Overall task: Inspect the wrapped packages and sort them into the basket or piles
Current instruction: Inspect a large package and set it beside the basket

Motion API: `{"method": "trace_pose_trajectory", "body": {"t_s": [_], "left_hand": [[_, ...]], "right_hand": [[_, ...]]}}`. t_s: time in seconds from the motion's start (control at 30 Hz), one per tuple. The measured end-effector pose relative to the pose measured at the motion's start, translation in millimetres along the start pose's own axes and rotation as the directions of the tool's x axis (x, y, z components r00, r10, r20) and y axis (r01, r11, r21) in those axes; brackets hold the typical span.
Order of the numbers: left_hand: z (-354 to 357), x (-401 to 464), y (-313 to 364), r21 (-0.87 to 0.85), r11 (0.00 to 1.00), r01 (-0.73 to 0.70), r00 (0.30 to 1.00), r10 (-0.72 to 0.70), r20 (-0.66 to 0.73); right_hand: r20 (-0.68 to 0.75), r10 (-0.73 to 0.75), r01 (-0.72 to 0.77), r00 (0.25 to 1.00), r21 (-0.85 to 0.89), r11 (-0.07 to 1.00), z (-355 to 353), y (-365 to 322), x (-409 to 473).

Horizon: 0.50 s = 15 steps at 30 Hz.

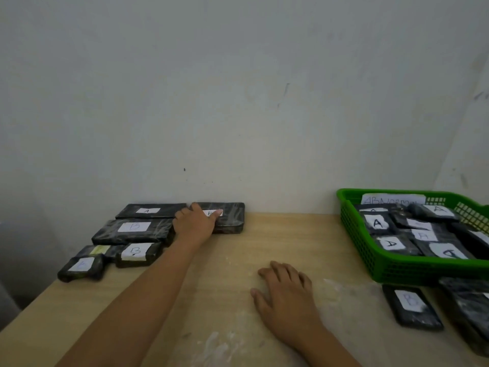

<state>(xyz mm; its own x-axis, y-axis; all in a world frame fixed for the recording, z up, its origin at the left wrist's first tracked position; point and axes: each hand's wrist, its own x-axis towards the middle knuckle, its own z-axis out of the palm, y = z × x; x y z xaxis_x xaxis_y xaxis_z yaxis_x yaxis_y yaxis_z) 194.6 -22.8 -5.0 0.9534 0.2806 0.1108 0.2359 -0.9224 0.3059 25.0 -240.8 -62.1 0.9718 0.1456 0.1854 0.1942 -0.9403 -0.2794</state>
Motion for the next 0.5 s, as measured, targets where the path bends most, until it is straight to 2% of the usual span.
{"method": "trace_pose_trajectory", "body": {"t_s": [0.07,0.17,0.27,0.37,0.5], "left_hand": [[7.2,7.1,0.5,-0.015,1.000,0.003,1.000,-0.003,-0.005],[13.7,7.3,2.1,-0.090,0.996,-0.006,0.998,0.001,-0.057],[11.1,0.3,1.9,-0.256,0.965,0.052,0.995,-0.071,-0.064],[3.3,-9.0,-0.1,-0.434,0.895,0.101,0.992,-0.125,-0.026],[5.1,-27.7,-7.0,-0.592,0.806,-0.016,0.998,-0.027,-0.064]], "right_hand": [[0.036,0.013,-0.013,0.999,-0.007,1.000,2.0,-0.4,1.9],[-0.040,0.007,-0.008,0.999,-0.033,0.999,2.7,-0.1,2.7],[0.044,-0.007,0.008,0.999,-0.029,1.000,5.4,1.8,1.6],[-0.008,-0.008,0.008,1.000,0.033,0.999,1.9,1.4,0.6],[0.090,0.006,-0.017,0.996,0.119,0.993,-6.3,2.7,-2.5]]}}
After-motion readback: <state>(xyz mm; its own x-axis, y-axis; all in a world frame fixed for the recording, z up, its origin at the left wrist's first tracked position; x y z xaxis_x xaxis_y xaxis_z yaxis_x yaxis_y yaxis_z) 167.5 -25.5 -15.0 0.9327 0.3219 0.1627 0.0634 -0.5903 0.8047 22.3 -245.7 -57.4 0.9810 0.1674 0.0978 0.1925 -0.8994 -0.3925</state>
